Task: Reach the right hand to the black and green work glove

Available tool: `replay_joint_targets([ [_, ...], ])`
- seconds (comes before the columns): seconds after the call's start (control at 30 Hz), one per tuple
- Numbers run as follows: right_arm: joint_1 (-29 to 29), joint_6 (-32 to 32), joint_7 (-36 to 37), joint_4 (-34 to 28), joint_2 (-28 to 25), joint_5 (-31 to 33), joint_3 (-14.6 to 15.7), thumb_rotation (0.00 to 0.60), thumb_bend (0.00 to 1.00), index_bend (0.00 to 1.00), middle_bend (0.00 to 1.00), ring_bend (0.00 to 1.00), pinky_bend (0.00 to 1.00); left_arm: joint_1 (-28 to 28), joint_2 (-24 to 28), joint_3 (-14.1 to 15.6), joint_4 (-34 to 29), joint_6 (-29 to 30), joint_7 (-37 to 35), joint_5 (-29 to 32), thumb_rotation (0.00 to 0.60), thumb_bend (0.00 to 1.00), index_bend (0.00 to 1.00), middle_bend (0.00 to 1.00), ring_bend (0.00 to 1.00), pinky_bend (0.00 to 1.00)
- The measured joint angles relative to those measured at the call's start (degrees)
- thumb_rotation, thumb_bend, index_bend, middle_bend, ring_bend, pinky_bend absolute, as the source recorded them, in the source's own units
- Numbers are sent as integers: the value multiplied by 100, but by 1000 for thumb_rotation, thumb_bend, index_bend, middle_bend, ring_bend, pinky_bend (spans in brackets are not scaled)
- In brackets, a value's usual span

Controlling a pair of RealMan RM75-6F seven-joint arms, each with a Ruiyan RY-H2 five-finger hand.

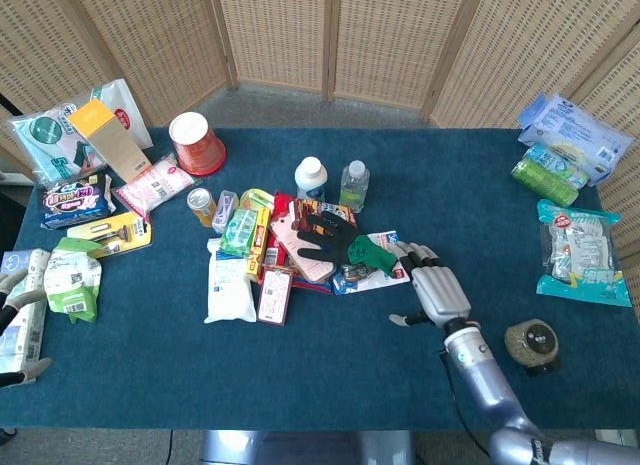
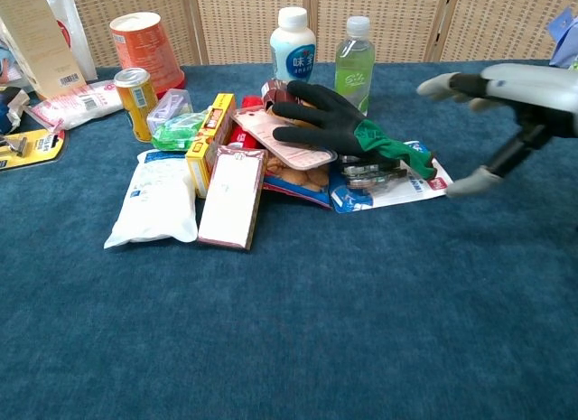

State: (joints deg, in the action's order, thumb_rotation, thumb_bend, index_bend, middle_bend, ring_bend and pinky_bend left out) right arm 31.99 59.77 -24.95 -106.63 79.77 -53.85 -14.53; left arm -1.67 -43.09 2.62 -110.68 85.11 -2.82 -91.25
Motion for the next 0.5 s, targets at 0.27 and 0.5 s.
replay_joint_targets([
  [0.27,896,-119,-484,1025,773,1083,-430,600,0,0,0,0,0,-66,-27,-46,6,-153,38,201,600,0,230,0,0,0],
  [0.5,1284,-218,-438,1665,1152,1455,-627,600,0,0,0,0,0,-130,-69,-91,10,-291,130,382,600,0,231,0,0,0],
])
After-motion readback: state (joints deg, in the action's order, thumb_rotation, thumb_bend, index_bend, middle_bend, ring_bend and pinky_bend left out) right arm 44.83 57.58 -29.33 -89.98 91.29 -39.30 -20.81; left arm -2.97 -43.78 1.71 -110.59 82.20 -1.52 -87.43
